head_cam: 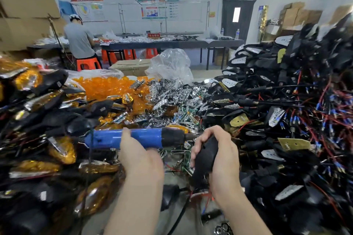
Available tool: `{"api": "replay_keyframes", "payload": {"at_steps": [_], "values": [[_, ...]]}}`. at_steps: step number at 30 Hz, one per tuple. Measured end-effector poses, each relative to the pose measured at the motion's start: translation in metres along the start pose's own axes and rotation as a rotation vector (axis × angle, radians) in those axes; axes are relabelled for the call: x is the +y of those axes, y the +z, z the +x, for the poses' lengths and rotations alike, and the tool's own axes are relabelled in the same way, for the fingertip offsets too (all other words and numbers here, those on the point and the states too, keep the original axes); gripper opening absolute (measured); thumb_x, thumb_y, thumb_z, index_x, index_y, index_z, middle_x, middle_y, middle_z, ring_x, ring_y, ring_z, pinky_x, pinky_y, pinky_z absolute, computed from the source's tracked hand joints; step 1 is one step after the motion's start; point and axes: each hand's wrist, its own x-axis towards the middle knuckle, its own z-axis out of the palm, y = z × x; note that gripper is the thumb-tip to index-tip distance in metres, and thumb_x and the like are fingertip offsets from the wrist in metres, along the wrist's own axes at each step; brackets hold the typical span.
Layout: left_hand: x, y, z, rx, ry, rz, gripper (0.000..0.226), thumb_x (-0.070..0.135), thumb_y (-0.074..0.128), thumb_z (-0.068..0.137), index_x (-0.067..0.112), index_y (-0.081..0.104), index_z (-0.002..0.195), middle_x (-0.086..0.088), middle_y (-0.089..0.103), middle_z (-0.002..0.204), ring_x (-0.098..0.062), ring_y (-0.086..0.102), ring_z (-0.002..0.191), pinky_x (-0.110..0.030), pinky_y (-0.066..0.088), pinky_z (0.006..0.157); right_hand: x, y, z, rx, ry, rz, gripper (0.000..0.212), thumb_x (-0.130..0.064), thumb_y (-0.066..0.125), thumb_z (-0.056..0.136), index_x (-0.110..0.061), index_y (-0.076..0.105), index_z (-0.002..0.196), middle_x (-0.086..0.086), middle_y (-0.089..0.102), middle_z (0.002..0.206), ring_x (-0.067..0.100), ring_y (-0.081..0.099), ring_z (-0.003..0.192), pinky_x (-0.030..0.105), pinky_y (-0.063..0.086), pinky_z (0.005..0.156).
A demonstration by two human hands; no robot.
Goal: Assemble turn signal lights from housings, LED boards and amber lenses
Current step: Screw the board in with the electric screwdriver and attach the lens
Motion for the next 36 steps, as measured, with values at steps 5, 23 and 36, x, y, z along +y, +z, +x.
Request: {"api": "replay_keyframes", "payload": {"at_steps": [5, 23, 36], "values": [[-0.021, 0.000, -0.022, 0.019, -0.115, 0.151, 0.022, 0.030, 0.058, 0.100, 0.013, 0.048, 0.110, -0.001, 0.061, 0.091, -0.021, 0.062, 0.074, -0.038, 0.053, 0.069, -0.013, 0.006, -0.010, 0.118, 0.074, -0.108, 0.035, -0.037, 0.053, 0.088, -0.018, 0.059, 0.059, 0.014, 0.054, 0.057, 0.025, 0.048, 0.044, 0.030, 0.045, 0.044], [0.132, -0.018, -0.077, -0.905, 0.146, 1.105, 0.044, 0.052, 0.035, 0.103, 0.020, 0.067, 0.106, 0.003, 0.075, 0.085, -0.012, 0.062, 0.056, -0.024, 0.048, 0.046, -0.080, 0.154, -0.021, 0.009, -0.090, -0.082, 0.006, -0.016, 0.063, 0.092, -0.016, 0.060, 0.087, 0.002, 0.066, 0.067, 0.015, 0.064, 0.057, 0.029, 0.050, 0.049], [0.246, 0.005, -0.033, -0.702, 1.209, 1.468, 0.029, 0.039, 0.039, 0.105, 0.018, 0.059, 0.106, 0.010, 0.056, 0.065, -0.003, 0.053, 0.048, -0.012, 0.037, 0.041, -0.062, 0.232, 0.001, -0.208, 0.012, 0.052, 0.031, -0.047, 0.049, 0.104, -0.026, 0.059, 0.124, -0.003, 0.068, 0.115, 0.014, 0.065, 0.108, 0.046, 0.046, 0.107]]}}
